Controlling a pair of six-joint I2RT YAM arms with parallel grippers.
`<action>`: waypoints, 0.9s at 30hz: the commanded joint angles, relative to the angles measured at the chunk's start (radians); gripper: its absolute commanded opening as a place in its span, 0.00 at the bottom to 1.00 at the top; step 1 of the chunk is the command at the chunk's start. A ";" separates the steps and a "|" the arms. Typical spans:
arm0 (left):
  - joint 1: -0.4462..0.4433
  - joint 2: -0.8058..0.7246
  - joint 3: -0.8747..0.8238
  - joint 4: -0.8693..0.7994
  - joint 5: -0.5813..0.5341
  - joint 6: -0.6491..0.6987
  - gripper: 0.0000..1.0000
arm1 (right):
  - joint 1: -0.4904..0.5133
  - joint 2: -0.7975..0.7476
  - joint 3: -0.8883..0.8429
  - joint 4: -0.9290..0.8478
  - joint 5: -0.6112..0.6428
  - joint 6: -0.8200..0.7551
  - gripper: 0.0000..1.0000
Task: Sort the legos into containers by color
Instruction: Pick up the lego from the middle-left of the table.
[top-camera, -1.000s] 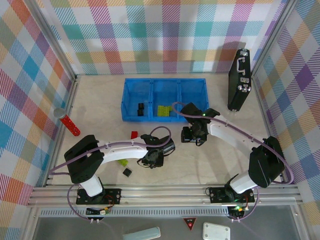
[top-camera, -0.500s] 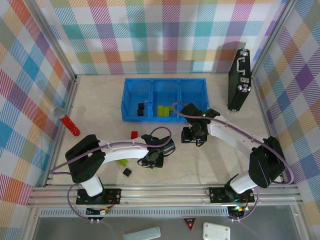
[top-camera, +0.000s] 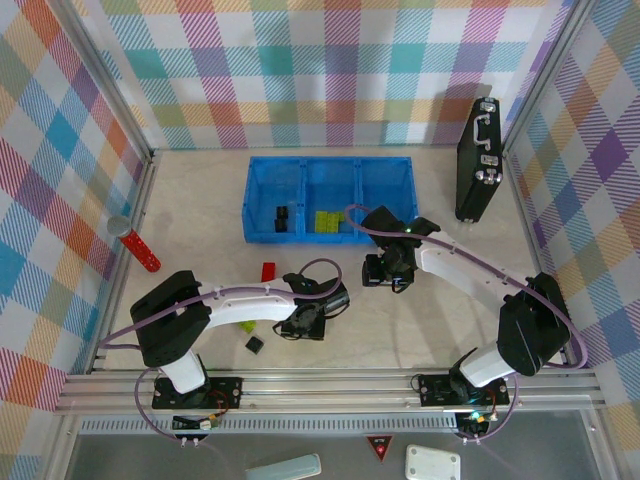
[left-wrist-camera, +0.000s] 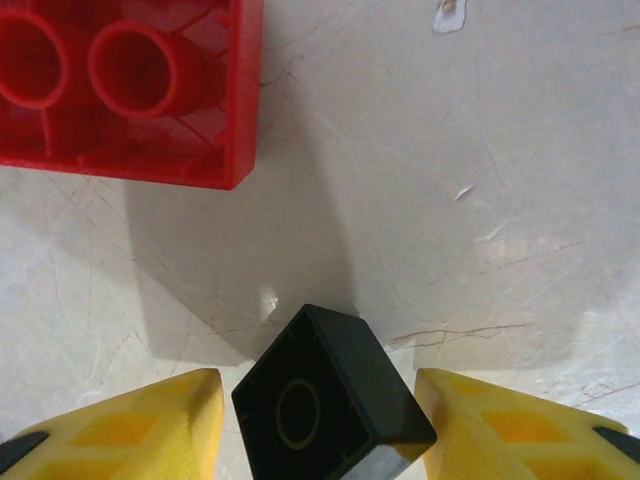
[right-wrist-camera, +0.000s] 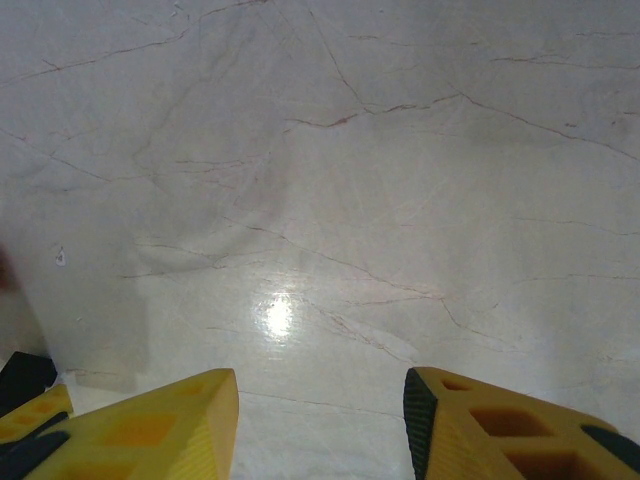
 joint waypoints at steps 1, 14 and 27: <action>-0.013 -0.024 -0.008 -0.028 0.013 -0.017 0.50 | -0.006 -0.002 0.004 -0.005 -0.016 -0.006 0.49; -0.014 -0.018 0.020 -0.048 -0.005 -0.002 0.38 | -0.006 0.001 0.011 -0.010 -0.017 -0.003 0.49; -0.003 -0.049 0.083 -0.140 -0.085 0.035 0.33 | -0.006 -0.005 0.016 -0.028 -0.001 0.004 0.48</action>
